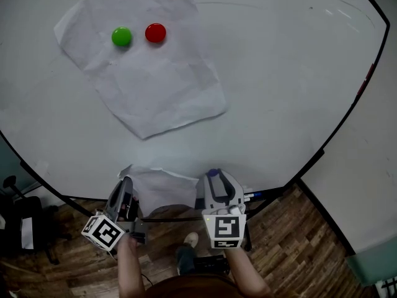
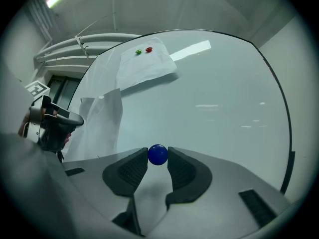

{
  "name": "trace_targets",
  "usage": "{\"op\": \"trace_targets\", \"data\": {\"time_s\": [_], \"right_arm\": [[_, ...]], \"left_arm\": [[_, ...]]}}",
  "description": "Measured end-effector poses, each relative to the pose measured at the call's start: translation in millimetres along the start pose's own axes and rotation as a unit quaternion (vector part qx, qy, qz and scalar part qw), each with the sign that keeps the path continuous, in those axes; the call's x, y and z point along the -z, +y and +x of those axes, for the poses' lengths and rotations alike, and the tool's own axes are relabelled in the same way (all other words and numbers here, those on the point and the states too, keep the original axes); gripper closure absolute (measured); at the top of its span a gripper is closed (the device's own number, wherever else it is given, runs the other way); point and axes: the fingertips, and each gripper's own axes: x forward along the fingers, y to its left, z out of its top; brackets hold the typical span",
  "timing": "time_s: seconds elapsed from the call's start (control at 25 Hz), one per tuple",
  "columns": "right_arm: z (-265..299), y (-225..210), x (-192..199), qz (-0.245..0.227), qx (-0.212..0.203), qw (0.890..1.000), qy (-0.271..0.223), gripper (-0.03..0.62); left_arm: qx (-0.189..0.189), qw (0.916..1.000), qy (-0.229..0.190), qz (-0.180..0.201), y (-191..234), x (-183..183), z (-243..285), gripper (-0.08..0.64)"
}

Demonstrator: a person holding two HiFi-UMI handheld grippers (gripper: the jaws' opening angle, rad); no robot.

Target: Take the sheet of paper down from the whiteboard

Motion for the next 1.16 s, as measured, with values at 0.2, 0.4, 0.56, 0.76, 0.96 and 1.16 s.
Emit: {"op": "trace_targets", "data": {"time_s": [0.2,0.4,0.56,0.76,0.96,1.16], "right_arm": [[1.6,2.7,0.1,-0.006,0.000,1.000,0.004,0.457],[0.5,5.0,-0.7,-0.006,0.001,1.000,0.003,0.457],[-0.9,3.8,-1.6,-0.003,0.002,1.000,0.003,0.457],[0.4,7.1,-1.7,-0.005,0.000,1.000,0.002,0.457],[1.3,10.7,-3.1,-0.008,-0.008,1.000,-0.002,0.457],[3.1,9.5,-2.0,-0.009,-0.006,1.000,0.000,0.457]], "left_arm": [[0.001,1.0000,0.001,0.000,0.3,-1.5,-0.7,0.535],[0.006,1.0000,-0.002,-0.006,0.6,-4.8,-2.1,0.535],[0.012,0.9997,-0.007,-0.018,-2.2,-6.9,-2.7,0.535],[0.015,0.9996,-0.010,-0.022,-1.6,-8.5,-3.0,0.535],[0.016,0.9995,-0.010,-0.026,-0.5,-9.8,-3.1,0.535],[0.016,0.9994,-0.011,-0.028,2.5,-9.0,-2.1,0.535]]}}
